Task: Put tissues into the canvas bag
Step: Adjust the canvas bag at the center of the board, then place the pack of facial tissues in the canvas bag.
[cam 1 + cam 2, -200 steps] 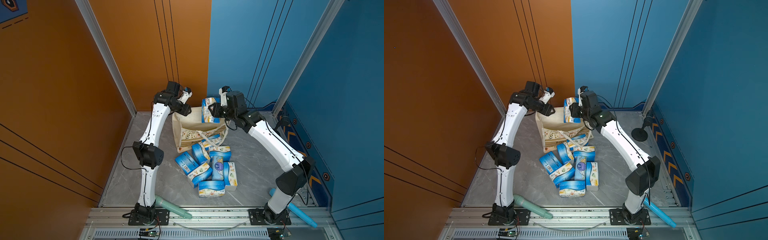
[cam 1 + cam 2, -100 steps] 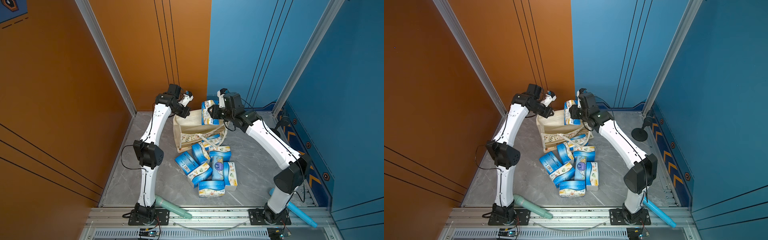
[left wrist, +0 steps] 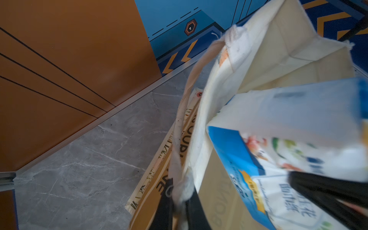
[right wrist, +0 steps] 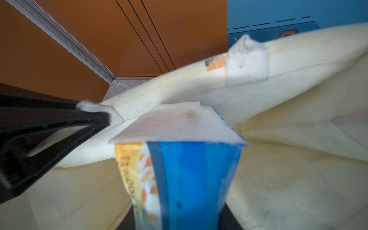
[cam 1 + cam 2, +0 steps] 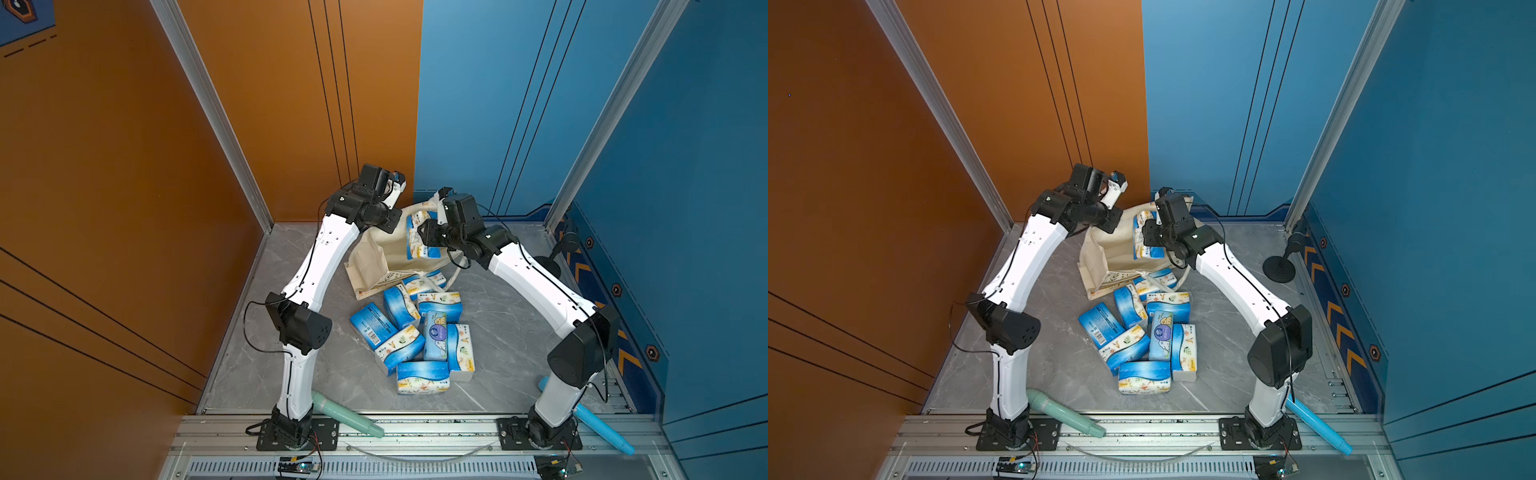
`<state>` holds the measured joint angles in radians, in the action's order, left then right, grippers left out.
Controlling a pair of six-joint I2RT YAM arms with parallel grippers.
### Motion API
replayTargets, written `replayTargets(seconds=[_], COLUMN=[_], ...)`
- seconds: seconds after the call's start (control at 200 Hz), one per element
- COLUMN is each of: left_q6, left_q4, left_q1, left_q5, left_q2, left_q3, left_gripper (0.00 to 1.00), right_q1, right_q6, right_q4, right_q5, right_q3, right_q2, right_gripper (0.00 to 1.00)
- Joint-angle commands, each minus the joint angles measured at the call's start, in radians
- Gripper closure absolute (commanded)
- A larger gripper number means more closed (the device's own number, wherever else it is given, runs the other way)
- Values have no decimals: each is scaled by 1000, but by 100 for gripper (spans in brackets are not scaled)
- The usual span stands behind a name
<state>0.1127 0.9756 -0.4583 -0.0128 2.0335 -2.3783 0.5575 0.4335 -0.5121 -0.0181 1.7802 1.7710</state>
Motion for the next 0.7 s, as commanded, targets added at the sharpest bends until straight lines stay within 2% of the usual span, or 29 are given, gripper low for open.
replayTargets(seconds=[0.0, 0.24, 0.386, 0.471, 0.696], left_q6=[-78, -185, -209, -235, -300], left_q4=[-218, -269, -334, -342, -405], left_q1=[23, 94, 123, 142, 203], left_q5=[-74, -15, 23, 64, 166], left_q2=[-91, -139, -162, -154, -151], left_q3=[106, 258, 348, 361, 413], left_gripper=[100, 100, 100, 100, 100], right_q1=[4, -13, -37, -38, -14], right_q6=[-27, 39, 153, 214, 335], right_q4=[-20, -1, 116, 176, 233], right_q5=[40, 21, -98, -149, -143], right_q3=[-10, -38, -42, -6, 136], right_q2=[-7, 25, 51, 83, 229], right_gripper=[70, 70, 70, 70, 70])
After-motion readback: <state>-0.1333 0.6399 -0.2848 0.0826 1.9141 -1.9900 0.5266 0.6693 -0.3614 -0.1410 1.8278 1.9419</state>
